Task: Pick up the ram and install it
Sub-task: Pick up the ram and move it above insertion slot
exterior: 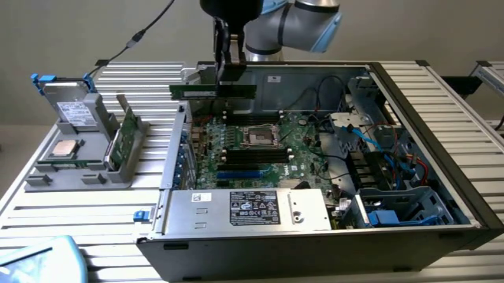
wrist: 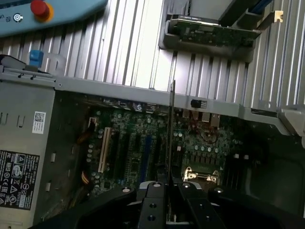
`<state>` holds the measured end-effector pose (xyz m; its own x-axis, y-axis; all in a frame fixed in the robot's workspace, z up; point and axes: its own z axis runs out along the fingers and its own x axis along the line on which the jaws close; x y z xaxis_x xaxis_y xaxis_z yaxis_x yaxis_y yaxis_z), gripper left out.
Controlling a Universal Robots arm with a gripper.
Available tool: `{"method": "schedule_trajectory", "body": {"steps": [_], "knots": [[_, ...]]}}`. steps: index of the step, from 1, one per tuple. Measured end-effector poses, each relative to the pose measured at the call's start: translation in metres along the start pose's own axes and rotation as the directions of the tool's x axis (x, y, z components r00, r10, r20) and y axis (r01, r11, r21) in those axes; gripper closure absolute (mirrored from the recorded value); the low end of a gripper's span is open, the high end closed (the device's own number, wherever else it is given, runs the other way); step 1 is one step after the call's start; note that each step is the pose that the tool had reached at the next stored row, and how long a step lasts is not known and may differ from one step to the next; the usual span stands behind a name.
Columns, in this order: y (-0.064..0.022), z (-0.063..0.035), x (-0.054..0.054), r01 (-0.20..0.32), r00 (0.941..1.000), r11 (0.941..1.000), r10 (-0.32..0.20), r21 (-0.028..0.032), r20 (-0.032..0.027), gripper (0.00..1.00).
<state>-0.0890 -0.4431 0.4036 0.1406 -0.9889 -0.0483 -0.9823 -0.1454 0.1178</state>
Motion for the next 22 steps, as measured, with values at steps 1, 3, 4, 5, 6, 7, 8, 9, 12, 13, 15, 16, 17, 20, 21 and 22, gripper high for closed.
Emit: {"method": "schedule_trajectory", "body": {"steps": [1, 3, 4, 5, 6, 7, 8, 9, 12, 13, 15, 16, 17, 20, 21, 22], "knots": [[-0.0046, -0.0005, 0.001, 0.000, 1.0000, 1.0000, 0.000, 0.0001, 0.0001, 0.86], [-0.0137, -0.0016, 0.002, 0.000, 1.0000, 1.0000, 0.000, 0.0000, -0.0001, 0.86], [-0.0180, -0.0021, 0.003, 0.001, 1.0000, 1.0000, -0.001, 0.0000, -0.0001, 0.86], [-0.0225, -0.0027, 0.003, 0.001, 1.0000, 1.0000, -0.001, 0.0000, -0.0001, 0.86], [-0.0269, -0.0032, 0.004, 0.001, 1.0000, 1.0000, -0.001, 0.0000, -0.0001, 0.86], [-0.0315, -0.0037, 0.005, 0.001, 1.0000, 1.0000, -0.001, 0.0000, -0.0002, 0.86], [-0.0361, -0.0042, 0.005, 0.001, 1.0000, 1.0000, -0.001, 0.0000, -0.0001, 0.86], [-0.0405, -0.0048, 0.006, 0.001, 1.0000, 1.0000, -0.001, 0.0000, -0.0001, 0.86], [-0.0538, -0.0061, 0.007, 0.001, 1.0000, 1.0000, -0.001, 0.0000, -0.0001, 0.86], [-0.0584, -0.0063, 0.008, 0.001, 1.0000, 1.0000, -0.001, 0.0000, -0.0002, 0.86], [-0.0679, -0.0058, 0.007, 0.001, 1.0000, 1.0000, -0.001, -0.0001, -0.0005, 0.86], [-0.0729, -0.0050, 0.006, 0.001, 1.0000, 1.0000, -0.001, -0.0002, -0.0012, 0.86], [-0.0775, -0.0039, 0.005, 0.001, 1.0000, 1.0000, -0.001, -0.0003, -0.0017, 0.86], [-0.0887, 0.0005, 0.000, 0.001, 1.0000, 1.0000, -0.001, -0.0004, -0.0024, 0.86], [-0.0899, 0.0023, -0.002, 0.001, 1.0000, 1.0000, -0.001, -0.0003, -0.0025, 0.86], [-0.0903, 0.0039, -0.003, 0.001, 1.0000, 1.0000, -0.001, -0.0006, -0.0038, 0.86]]}}
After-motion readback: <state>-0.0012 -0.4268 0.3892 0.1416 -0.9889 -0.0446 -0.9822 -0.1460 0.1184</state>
